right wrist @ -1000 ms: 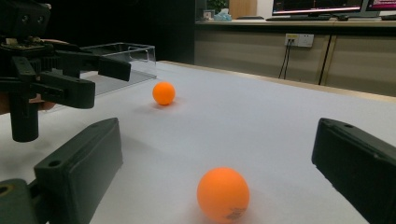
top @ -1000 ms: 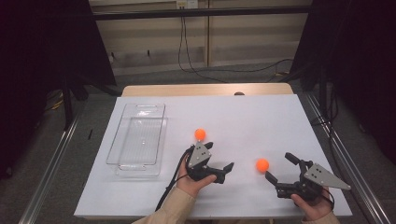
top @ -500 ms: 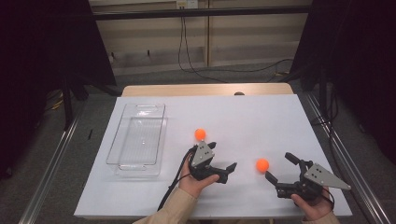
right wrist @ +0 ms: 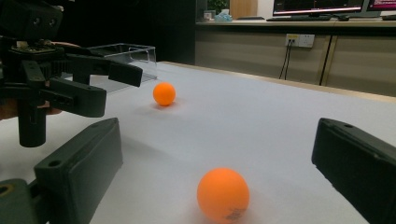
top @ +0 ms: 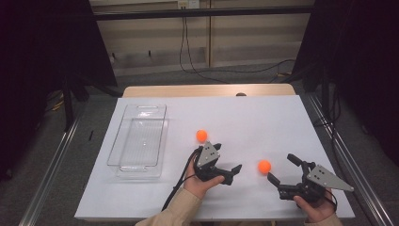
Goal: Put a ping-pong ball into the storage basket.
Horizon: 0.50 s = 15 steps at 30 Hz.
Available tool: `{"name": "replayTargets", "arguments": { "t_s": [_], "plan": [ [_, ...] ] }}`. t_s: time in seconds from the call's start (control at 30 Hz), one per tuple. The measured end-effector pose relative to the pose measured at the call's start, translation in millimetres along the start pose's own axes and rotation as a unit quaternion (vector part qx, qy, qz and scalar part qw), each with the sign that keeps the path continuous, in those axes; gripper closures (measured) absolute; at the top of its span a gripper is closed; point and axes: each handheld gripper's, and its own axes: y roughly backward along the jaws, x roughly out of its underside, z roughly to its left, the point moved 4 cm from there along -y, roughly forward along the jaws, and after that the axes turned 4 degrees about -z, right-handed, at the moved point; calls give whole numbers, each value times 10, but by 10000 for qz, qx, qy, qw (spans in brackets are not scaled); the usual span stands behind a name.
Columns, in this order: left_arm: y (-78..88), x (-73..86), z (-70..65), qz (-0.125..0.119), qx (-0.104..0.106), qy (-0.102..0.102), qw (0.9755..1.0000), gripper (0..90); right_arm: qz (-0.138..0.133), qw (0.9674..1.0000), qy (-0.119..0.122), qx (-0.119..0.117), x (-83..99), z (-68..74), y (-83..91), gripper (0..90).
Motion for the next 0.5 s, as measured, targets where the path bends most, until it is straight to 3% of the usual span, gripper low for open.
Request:
{"name": "replayTargets", "arguments": {
  "t_s": [0.03,0.07,0.13,0.17,0.5],
  "plan": [
    [5,2,8,88,32,-109,9999,21,-7,10000,-7,3,-1,1,-1,15],
    [-14,-1,-7,21,30,-17,10000,21,-10,10000,-17,8,-1,1,-2,15],
    [-17,4,-10,128,74,-109,9998,21,14,10000,17,-24,3,3,-2,15],
    [-36,4,-23,61,112,-66,9999,21,15,10000,17,-25,3,3,-2,16],
    [-105,37,-44,207,153,-6,9997,20,-3,10000,-20,-3,3,2,-5,16]
  ]
}}
